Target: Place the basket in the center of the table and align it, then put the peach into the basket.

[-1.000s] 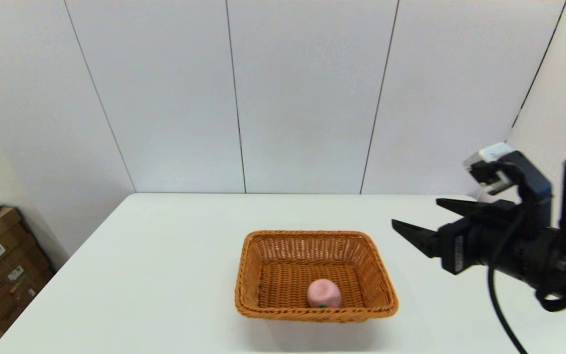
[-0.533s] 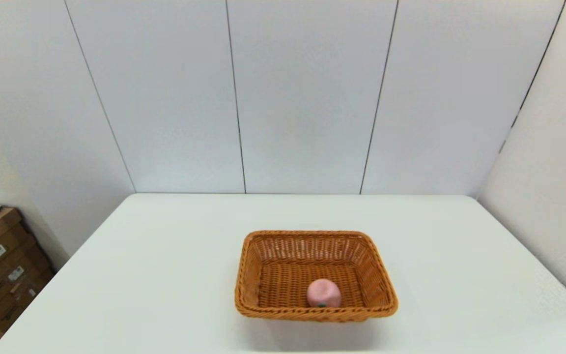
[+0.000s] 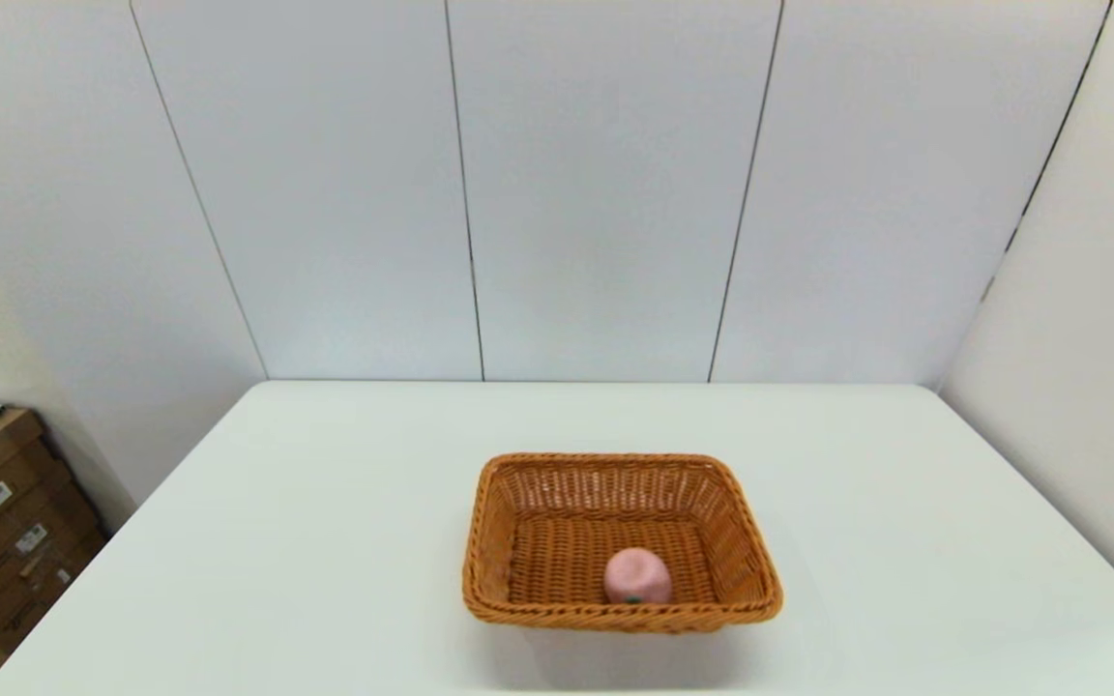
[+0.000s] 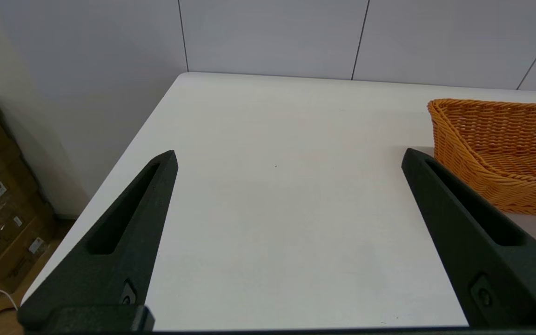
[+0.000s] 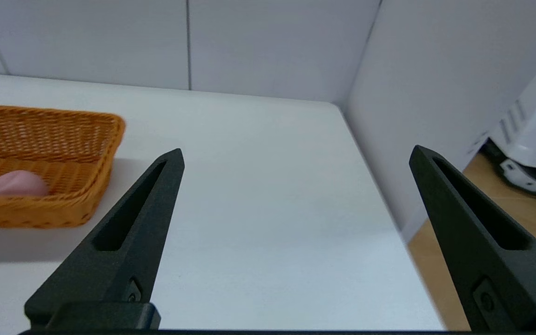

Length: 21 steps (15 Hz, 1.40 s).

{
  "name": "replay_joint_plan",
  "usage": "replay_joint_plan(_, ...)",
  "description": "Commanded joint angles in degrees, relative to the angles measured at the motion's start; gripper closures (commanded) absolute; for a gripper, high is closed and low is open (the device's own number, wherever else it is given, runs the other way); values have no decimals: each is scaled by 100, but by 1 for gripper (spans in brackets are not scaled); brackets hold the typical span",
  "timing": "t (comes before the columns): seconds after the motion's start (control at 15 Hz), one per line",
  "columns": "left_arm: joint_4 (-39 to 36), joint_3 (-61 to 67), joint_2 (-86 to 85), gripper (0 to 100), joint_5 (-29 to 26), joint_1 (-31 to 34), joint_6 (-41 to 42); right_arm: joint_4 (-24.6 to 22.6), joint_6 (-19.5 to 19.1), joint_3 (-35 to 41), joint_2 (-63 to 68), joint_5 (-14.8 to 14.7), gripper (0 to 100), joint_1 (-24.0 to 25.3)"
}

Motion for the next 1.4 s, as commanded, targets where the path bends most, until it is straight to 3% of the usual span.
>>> replay_joint_plan(0.07,6,-10,7,0,-6,1,42,-12,186,827,-921,119,0,-66)
replay_joint_plan(0.47,6,-10,7,0,-15,1,139,-249,265,1213,-921,251,0,-66)
replay_joint_plan(0.67,6,-10,7,0,-15,1,139,-258,239,1424,-921,770,0,-66)
replay_joint_plan(1.07,6,-10,7,0,-6,1,7,-258,599,1407,-921,708,0,-66)
replay_joint_plan(1.4,6,-10,7,0,-6,1,-28,-249,590,1407,-921,699,0,-66)
